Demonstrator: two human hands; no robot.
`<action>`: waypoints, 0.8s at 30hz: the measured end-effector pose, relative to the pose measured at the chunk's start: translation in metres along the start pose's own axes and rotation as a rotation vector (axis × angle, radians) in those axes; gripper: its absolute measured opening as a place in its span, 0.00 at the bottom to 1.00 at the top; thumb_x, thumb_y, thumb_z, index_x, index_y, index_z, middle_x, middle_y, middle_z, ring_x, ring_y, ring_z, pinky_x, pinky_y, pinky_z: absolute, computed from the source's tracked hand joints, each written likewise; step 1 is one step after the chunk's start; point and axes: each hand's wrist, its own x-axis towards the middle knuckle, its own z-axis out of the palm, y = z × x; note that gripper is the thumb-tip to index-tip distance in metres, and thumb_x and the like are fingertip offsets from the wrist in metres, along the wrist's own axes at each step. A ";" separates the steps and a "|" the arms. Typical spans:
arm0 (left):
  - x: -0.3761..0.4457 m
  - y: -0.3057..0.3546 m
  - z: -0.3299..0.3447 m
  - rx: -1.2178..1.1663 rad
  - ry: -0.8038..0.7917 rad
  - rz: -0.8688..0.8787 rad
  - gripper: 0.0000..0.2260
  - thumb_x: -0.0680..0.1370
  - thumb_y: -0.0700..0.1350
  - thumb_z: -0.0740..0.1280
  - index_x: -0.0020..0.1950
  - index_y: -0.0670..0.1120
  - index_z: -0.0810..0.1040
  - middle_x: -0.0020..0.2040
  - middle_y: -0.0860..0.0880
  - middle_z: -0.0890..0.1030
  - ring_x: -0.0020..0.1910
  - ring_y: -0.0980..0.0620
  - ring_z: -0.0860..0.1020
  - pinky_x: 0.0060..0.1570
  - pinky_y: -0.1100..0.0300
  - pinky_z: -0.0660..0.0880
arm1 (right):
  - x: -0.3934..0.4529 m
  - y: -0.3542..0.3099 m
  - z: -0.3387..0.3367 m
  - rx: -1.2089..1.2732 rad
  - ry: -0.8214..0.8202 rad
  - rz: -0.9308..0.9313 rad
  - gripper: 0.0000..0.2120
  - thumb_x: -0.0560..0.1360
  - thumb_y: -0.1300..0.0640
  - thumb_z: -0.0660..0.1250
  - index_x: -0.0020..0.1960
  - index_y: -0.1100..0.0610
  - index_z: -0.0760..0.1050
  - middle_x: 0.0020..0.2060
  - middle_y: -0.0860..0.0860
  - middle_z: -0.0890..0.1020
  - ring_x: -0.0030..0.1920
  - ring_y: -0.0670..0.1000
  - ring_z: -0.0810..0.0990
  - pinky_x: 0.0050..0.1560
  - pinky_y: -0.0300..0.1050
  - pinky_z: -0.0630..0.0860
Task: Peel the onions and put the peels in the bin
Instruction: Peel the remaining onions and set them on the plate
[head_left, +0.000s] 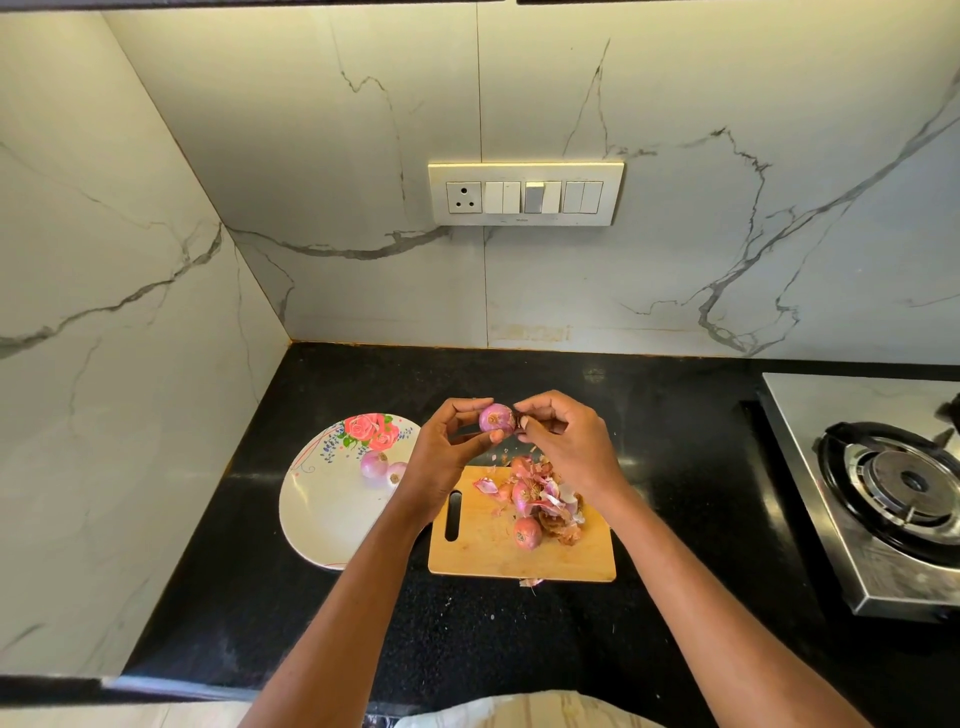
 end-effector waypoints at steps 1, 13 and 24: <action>0.000 0.000 0.000 0.000 0.004 -0.002 0.17 0.77 0.41 0.74 0.64 0.49 0.77 0.59 0.51 0.83 0.59 0.56 0.81 0.54 0.64 0.79 | 0.000 -0.001 0.000 0.023 -0.010 0.005 0.08 0.79 0.62 0.71 0.55 0.51 0.82 0.48 0.44 0.85 0.50 0.44 0.85 0.50 0.41 0.84; 0.001 -0.001 -0.002 0.015 -0.022 -0.006 0.16 0.77 0.42 0.74 0.64 0.50 0.78 0.59 0.52 0.83 0.59 0.56 0.81 0.58 0.60 0.79 | -0.002 -0.006 -0.004 -0.055 -0.036 -0.045 0.03 0.75 0.55 0.75 0.48 0.49 0.83 0.42 0.40 0.84 0.47 0.40 0.83 0.46 0.31 0.78; -0.003 -0.001 -0.002 -0.016 0.001 -0.037 0.18 0.77 0.42 0.74 0.65 0.51 0.77 0.60 0.54 0.82 0.58 0.59 0.80 0.61 0.57 0.77 | -0.003 0.005 -0.004 -0.132 -0.002 0.022 0.13 0.78 0.64 0.68 0.44 0.46 0.80 0.44 0.41 0.83 0.48 0.42 0.82 0.51 0.36 0.79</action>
